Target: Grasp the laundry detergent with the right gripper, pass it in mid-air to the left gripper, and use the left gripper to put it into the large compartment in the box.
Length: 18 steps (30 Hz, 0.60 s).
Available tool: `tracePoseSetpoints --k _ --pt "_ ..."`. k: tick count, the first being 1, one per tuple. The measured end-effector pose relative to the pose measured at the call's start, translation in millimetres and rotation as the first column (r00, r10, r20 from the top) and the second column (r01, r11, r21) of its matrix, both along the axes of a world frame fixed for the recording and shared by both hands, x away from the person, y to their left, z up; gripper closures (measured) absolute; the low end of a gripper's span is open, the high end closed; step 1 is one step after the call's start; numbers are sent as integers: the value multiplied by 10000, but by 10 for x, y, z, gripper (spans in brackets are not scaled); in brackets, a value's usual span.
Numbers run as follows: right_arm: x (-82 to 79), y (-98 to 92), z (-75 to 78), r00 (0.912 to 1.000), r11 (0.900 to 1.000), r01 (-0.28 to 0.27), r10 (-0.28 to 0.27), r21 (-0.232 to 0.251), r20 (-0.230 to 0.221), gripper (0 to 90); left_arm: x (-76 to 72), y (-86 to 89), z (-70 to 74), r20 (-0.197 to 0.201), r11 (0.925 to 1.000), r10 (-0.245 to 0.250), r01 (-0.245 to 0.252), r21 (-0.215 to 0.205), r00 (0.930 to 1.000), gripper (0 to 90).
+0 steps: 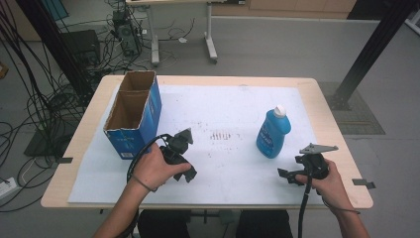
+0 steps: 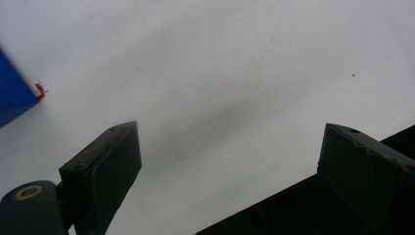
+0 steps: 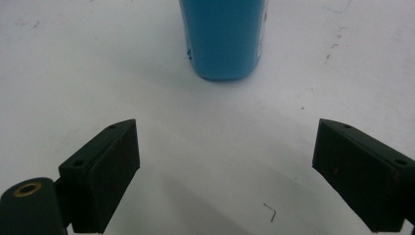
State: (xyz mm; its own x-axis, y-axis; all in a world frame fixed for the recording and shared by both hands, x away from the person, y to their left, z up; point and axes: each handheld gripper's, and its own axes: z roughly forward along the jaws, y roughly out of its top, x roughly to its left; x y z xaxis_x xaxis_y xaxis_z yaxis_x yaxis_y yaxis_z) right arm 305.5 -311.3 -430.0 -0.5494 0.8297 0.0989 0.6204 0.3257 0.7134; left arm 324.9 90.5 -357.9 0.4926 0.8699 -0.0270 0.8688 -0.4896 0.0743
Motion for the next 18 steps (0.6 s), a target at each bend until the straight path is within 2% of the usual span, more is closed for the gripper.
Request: tracePoseSetpoints --k 5,9,13,18 --pt "-11 -1 -24 9990 9995 -7 -6 306 439 95 -2 -9 2 16 10000 -2 3 -77 10000 93" --pt "-30 -11 -46 9940 9972 -9 -73 746 1093 93 -4 -12 8 56 10000 -4 5 -78 10000 93" --pt "-34 -1 -73 9930 9961 -66 -39 884 1179 81 -9 -18 13 36 10000 -24 24 -73 10000 92" --pt "-49 27 -121 9885 9944 -203 44 1039 1509 79 -17 -23 8 13 10000 -23 23 -92 10000 92"
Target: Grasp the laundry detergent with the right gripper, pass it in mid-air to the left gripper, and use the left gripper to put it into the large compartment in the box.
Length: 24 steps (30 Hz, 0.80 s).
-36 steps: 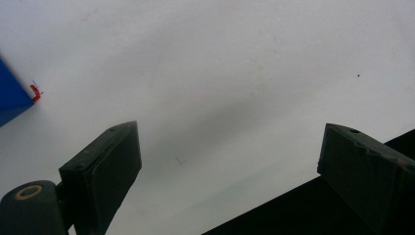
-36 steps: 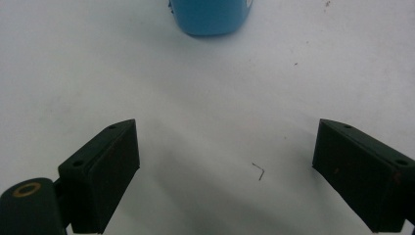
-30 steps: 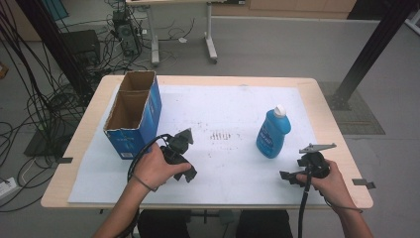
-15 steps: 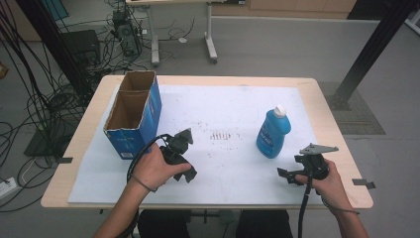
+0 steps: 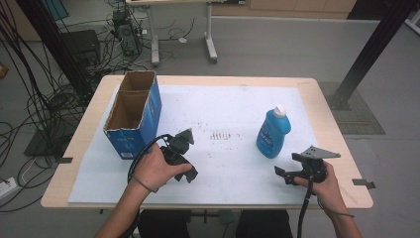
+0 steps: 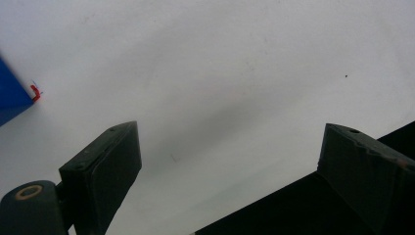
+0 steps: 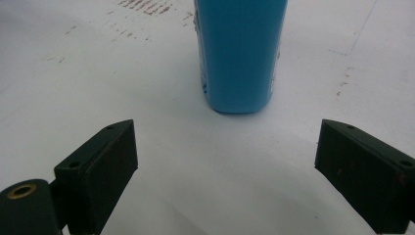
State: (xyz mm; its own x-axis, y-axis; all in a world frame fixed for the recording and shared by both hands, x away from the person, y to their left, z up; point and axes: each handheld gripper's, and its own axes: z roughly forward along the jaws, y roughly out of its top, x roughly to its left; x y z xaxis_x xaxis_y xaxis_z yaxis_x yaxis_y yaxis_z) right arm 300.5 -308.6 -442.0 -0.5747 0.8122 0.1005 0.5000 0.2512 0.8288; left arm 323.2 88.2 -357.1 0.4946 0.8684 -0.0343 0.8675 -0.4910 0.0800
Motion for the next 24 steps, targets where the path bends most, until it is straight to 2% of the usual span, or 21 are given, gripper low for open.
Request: tracePoseSetpoints --k 6,18,24 --pt "-16 10 -24 9982 9990 89 -115 447 592 79 -12 1 2 29 10000 21 -21 -1 10000 92" --pt "-33 37 -103 9914 9950 156 -281 983 1277 77 -30 24 15 28 10000 30 -30 -63 10000 92" --pt "-34 75 -134 9842 9945 254 -427 1018 1716 77 -43 31 21 91 9999 91 -90 -94 9999 92"
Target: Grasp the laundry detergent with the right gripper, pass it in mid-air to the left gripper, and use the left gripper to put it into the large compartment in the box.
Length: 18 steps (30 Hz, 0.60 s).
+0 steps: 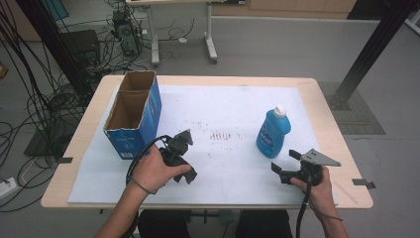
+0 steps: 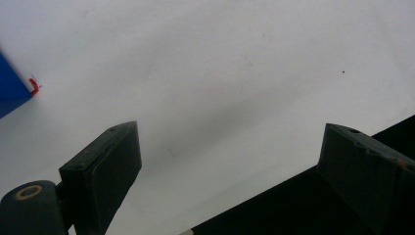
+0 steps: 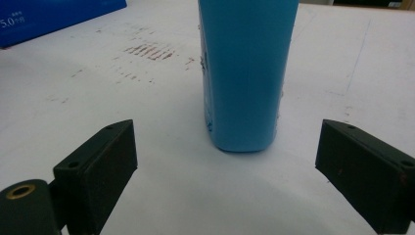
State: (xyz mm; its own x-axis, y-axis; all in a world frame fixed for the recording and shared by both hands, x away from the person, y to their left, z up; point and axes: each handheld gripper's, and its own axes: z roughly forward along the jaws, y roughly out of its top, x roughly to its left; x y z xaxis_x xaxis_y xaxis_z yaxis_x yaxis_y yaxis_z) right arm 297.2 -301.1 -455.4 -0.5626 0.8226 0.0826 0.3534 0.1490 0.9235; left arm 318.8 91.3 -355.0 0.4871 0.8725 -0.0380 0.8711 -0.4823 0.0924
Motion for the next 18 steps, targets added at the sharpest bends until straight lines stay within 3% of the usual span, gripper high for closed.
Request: tracePoseSetpoints --k 5,18 --pt "-2 3 -18 9993 9999 106 -110 96 351 76 -12 16 24 44 10000 29 -29 -44 10000 92" --pt "33 40 -22 9973 9998 206 -211 87 705 74 -18 39 34 23 10000 -3 3 24 10000 92"
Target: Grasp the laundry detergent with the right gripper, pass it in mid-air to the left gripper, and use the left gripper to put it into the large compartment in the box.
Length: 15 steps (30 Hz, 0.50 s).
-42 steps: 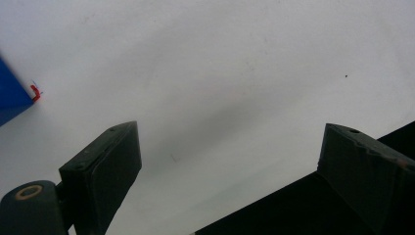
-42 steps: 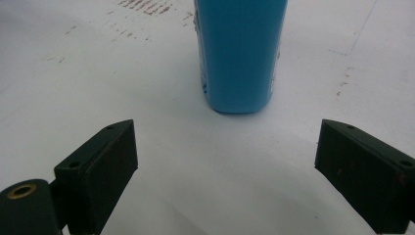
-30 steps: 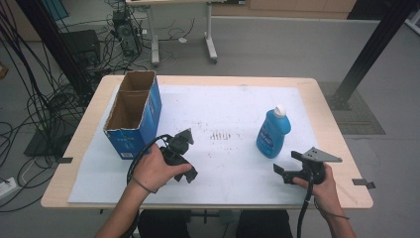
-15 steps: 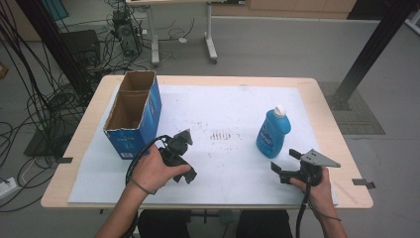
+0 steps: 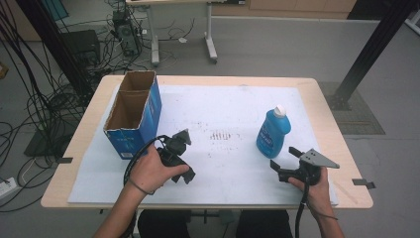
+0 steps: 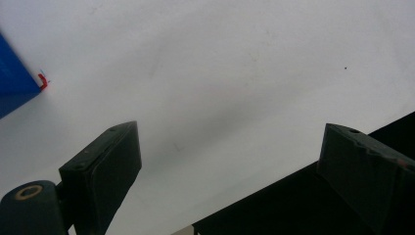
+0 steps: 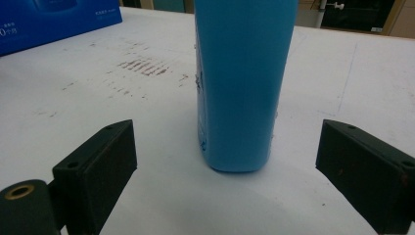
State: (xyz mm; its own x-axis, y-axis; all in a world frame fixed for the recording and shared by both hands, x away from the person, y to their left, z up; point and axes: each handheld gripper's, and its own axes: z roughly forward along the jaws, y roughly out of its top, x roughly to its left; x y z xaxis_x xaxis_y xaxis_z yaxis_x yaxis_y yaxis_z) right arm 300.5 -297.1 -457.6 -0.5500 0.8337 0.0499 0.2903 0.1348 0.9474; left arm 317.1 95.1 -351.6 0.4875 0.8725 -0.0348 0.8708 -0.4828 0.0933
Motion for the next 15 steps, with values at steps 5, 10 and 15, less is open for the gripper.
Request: tracePoseSetpoints --k 5,10,15 --pt "30 21 -4 10000 10000 39 -40 85 58 61 -3 2 8 5 10000 -50 50 -8 10000 92" --pt "63 46 27 9998 9999 61 -63 120 168 58 -5 3 7 11 10000 -56 56 5 10000 92" --pt "107 73 57 9995 9999 79 -82 107 297 53 -4 -9 0 -42 10000 -90 90 3 10000 92"
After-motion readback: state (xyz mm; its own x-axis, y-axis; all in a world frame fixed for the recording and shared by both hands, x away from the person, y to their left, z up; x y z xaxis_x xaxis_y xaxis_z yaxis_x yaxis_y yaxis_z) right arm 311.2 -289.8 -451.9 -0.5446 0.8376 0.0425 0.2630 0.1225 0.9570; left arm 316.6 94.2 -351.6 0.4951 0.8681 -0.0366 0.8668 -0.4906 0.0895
